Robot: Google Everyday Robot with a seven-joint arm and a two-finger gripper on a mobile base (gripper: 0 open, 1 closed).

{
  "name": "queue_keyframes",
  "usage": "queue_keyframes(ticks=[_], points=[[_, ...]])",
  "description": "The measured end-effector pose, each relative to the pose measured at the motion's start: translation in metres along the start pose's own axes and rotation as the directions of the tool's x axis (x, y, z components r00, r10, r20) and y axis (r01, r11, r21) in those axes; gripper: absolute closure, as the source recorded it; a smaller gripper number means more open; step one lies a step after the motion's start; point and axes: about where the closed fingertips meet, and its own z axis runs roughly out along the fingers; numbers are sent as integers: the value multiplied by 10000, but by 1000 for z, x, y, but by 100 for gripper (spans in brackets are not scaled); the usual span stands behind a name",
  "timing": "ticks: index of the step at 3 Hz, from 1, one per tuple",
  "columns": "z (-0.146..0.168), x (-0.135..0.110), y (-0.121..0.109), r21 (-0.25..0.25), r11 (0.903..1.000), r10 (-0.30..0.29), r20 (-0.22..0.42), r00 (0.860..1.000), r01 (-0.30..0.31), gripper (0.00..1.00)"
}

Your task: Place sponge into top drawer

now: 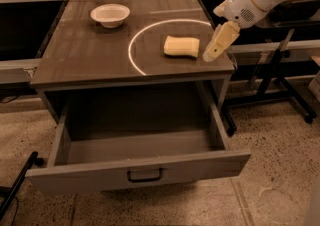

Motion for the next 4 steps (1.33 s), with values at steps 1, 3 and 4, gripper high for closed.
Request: queue_keyframes(ticks=[1,3,4], points=[[30,-3,-13,-148,9994,299,-37,9995,-299,0],[70,-2,-29,-351,9957,846,-186,9962,-852,0],[97,0,-40,-449,9929,1086,-322,9936,-1100,0]])
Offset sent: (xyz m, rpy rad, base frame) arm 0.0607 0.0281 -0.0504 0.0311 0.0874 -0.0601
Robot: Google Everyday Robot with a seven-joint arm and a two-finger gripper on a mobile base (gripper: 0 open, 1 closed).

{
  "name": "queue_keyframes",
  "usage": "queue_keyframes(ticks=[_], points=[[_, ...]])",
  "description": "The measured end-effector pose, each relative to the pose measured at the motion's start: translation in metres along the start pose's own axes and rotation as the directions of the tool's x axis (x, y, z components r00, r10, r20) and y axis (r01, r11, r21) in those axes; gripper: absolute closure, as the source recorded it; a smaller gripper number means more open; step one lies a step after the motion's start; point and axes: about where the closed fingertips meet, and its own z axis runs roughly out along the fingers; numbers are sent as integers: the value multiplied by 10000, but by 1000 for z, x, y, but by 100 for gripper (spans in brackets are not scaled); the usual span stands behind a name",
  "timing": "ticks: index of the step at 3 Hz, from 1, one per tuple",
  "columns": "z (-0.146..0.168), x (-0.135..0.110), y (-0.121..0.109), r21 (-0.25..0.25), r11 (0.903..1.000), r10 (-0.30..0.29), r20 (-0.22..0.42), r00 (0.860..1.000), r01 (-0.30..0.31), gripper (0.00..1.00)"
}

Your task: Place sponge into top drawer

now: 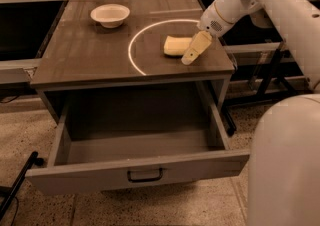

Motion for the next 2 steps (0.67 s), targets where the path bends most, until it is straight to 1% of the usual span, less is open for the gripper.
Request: queue_keyframes(ticks=[2], points=[[20,-1,-6,-228,9997,61,-150,9999,-65,0]])
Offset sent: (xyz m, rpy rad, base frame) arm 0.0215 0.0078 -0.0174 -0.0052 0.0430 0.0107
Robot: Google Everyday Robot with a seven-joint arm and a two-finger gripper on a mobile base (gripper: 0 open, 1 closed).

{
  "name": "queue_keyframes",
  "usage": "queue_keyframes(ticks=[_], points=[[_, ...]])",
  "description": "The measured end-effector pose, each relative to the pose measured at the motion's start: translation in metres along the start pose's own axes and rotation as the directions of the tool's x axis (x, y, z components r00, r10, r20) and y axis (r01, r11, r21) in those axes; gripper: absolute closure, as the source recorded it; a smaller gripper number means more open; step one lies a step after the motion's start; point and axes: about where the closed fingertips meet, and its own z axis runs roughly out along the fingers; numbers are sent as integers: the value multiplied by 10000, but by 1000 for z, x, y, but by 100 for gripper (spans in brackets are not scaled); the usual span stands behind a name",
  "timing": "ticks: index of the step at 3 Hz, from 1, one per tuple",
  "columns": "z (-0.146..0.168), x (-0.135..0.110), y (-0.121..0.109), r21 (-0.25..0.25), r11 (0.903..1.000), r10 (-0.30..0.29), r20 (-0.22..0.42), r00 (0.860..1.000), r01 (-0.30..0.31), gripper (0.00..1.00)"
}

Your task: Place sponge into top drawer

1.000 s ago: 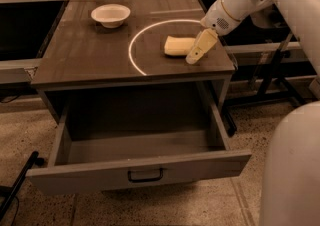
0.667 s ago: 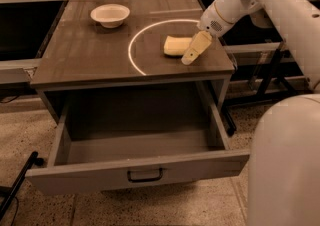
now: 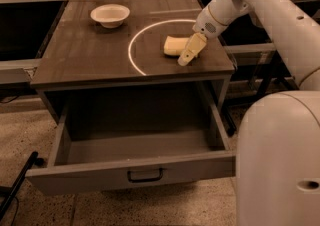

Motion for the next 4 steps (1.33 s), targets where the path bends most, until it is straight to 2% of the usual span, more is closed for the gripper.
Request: queue_keyframes(ticks=[1,3,4], points=[[10,-1,-2,-196,9998,-5,-86,10000,3,27],[11,-2,-2,-255,9997,-46,-62,10000,45,72],[-6,-9,13,-249,9987,-423,454,9981,435,95]])
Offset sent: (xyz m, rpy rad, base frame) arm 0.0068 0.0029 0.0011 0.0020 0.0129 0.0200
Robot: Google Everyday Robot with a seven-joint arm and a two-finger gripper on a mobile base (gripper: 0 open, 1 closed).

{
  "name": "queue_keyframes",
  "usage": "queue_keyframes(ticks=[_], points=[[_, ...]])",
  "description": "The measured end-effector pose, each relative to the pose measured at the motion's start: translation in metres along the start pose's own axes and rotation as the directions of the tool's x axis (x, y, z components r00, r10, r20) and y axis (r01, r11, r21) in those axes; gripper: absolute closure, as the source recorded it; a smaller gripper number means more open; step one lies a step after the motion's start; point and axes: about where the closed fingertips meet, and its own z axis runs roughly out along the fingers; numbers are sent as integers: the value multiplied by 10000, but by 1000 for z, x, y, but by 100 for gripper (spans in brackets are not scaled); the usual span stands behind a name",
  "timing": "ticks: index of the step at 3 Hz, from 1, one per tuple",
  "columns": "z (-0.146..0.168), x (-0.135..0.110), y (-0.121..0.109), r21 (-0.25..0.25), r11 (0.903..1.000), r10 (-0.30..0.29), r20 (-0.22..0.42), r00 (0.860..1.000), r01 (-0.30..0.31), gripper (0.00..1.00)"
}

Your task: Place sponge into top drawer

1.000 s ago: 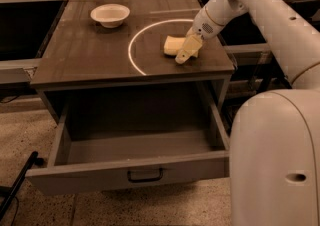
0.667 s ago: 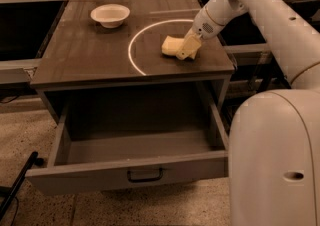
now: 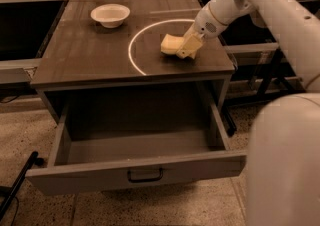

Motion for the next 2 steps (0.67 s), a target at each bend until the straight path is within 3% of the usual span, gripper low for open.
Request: queue_keyframes(ticks=[1,2], points=[[-34,-15,45,65,9969,-792,981,9920,790,100],[-48,-22,81,14,9913,-1306,1559,9791,1320,100]])
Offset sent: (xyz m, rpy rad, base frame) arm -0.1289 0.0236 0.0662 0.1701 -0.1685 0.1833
